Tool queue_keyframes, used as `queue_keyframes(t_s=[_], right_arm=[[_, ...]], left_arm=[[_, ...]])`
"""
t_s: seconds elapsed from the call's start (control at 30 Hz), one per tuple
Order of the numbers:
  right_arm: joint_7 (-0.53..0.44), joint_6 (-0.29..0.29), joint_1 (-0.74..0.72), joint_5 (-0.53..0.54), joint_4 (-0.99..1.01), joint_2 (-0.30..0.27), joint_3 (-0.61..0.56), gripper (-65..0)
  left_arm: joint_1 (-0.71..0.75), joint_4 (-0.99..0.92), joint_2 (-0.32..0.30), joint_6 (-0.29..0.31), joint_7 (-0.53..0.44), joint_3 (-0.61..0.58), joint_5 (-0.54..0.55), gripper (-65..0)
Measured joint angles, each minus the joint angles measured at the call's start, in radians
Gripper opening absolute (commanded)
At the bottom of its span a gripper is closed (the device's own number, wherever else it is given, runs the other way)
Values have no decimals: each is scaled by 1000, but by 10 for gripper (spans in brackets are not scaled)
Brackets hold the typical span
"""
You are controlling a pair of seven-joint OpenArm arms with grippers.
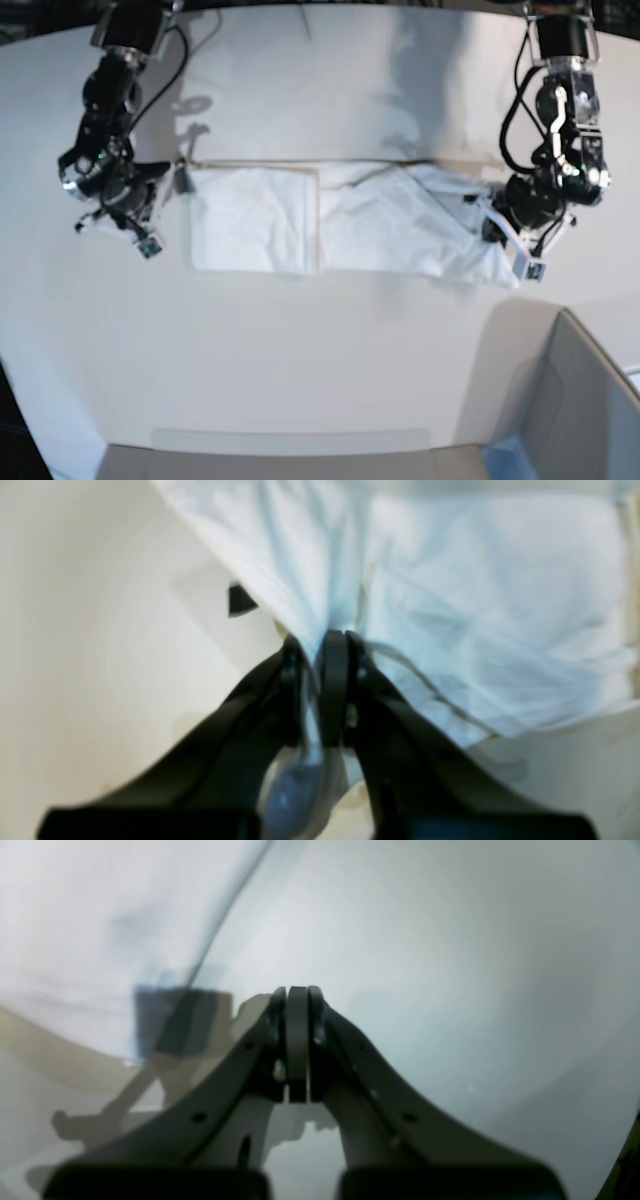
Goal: Layout the t-shirt on the table in an organized manner, then fold the t-shirt properly
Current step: 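Release with the right gripper and grasp the other strip end with the left, then lift the strip end with the left gripper and fold it over the folded half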
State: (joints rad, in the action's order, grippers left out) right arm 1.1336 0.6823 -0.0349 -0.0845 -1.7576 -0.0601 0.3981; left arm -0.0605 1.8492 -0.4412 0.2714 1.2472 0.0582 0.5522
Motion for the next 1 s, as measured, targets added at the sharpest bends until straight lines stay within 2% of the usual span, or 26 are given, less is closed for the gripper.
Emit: queue_keyframes(t_s=[0.13,0.33,0.53,0.6,0.67,0.8,1.0], right_arm=[[-13,0,-8,11,0,5,50,-650],[-53,0,-29,45,8,2,254,-650],[-90,0,-29,53,129,-15,330,-650],[-100,0,-33,50,176,-29,376,-650],[-107,0,-27,32,217,-48,398,-650],[-145,0,-28,33,240,-50,404,-650],[-147,0,-26,37,241,-50,401,-650]], left_arm=[[-18,75,57,-1,72,-2,0,-638],[-74,80,174,-1,161,-6,-2,-638],[-125,117,293,-1,166,-6,-5,-637],[-135,132,336,-1,157,-44,-9,-637],[-132,129,371,-2,164,-116,-6,-637],[-122,128,457,-2,166,-223,-2,-637],[-123,128,549,-3,166,-256,-12,-637]])
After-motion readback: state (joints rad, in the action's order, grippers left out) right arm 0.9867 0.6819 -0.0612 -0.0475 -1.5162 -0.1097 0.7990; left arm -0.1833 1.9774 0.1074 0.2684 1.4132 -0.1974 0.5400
